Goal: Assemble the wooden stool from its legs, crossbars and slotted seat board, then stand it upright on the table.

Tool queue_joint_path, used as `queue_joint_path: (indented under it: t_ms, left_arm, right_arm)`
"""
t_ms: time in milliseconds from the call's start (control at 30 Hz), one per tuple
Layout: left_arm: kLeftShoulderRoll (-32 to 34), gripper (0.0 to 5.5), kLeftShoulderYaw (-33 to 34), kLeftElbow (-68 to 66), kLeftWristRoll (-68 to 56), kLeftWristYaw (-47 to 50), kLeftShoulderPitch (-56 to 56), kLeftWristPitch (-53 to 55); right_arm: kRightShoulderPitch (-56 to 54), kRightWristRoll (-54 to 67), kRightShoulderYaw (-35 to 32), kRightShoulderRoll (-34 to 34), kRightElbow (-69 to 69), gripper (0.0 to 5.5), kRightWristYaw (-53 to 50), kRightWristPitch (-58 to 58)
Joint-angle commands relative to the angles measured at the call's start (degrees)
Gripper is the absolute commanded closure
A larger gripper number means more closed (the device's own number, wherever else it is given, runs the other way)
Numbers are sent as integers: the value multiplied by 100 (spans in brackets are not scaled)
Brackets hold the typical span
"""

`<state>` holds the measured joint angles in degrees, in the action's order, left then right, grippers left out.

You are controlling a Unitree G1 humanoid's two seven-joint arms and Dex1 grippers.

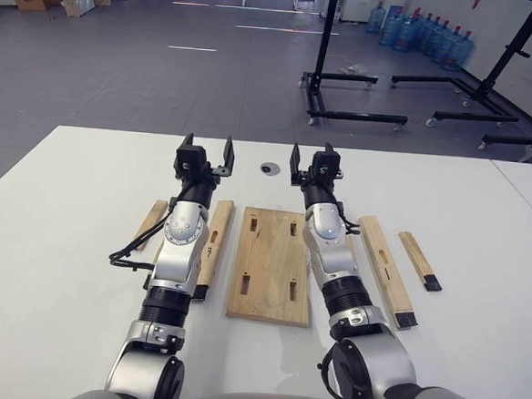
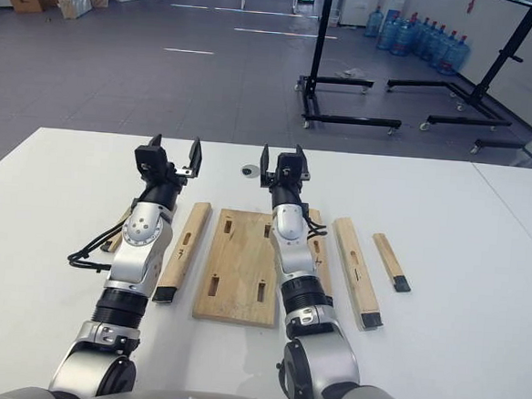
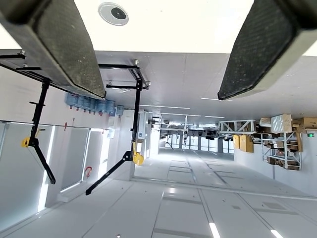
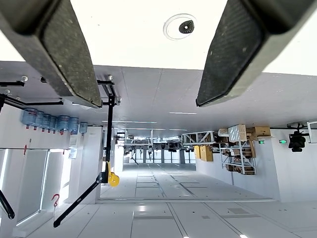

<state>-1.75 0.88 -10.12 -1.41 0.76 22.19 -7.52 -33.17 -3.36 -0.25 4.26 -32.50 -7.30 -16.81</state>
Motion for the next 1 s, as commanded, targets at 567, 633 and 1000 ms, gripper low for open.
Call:
queue_joint_path:
  t_ms: [567,633,1000]
  left_arm:
    - [-354,135,-321,492,404,509,-669,-45]
    - [-364,135,-355,501,409,546,-678,-45]
    - [-388,132,-467,593,429,695,-761,-48]
  right_arm:
    - [2363,1766,-1977,-2938,1306,199,2377,2851]
    - [2768,1744,-1955,-2918,1473,199,2466,2956]
    - [4076,1612,-1547,-3171,2014,266,2917,4132]
